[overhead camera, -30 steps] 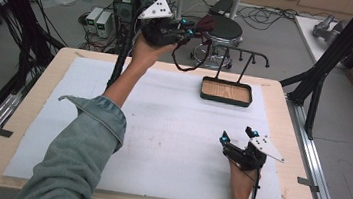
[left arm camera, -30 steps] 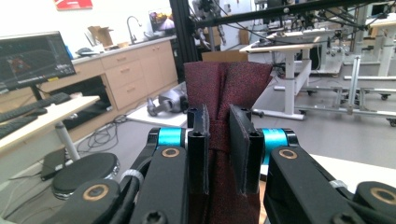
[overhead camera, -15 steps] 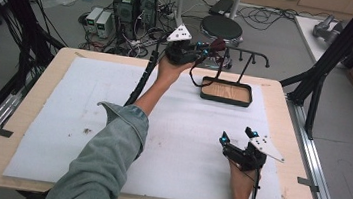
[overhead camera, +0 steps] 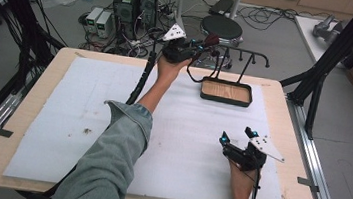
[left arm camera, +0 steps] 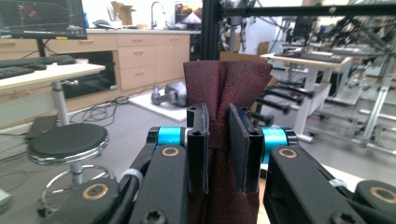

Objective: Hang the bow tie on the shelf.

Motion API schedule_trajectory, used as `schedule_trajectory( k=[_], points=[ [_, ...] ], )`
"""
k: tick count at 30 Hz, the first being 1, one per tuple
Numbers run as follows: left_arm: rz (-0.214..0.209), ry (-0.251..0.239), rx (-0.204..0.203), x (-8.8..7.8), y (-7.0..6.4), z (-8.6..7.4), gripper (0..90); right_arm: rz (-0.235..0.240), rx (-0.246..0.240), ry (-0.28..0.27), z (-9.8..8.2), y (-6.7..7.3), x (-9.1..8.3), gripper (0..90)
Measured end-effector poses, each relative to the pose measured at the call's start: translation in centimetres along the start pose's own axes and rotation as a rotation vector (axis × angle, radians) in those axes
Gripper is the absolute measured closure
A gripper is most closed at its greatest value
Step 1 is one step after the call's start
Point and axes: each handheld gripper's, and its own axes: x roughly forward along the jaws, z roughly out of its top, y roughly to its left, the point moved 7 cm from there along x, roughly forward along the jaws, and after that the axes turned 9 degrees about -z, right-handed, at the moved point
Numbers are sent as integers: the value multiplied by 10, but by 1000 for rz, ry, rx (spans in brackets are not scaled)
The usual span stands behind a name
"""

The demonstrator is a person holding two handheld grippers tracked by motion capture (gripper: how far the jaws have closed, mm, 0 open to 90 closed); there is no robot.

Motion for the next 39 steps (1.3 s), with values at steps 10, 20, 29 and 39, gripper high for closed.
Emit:
schedule_trajectory(
  k=[10, 20, 29, 39],
  points=[
    [37, 62, 5, 3, 9, -16, 777, 1, 0, 0, 0, 0, 0, 113],
    [1, 155, 64, 6, 3, -27, 766, 0, 3, 1, 0, 0, 0, 113],
    [-3, 184, 94, 0, 3, -23, 726, -2, 1, 0, 0, 0, 0, 112],
    [-50, 215, 78, -14, -1, -12, 680, 0, 2, -1, 0, 0, 0, 113]
  ],
)
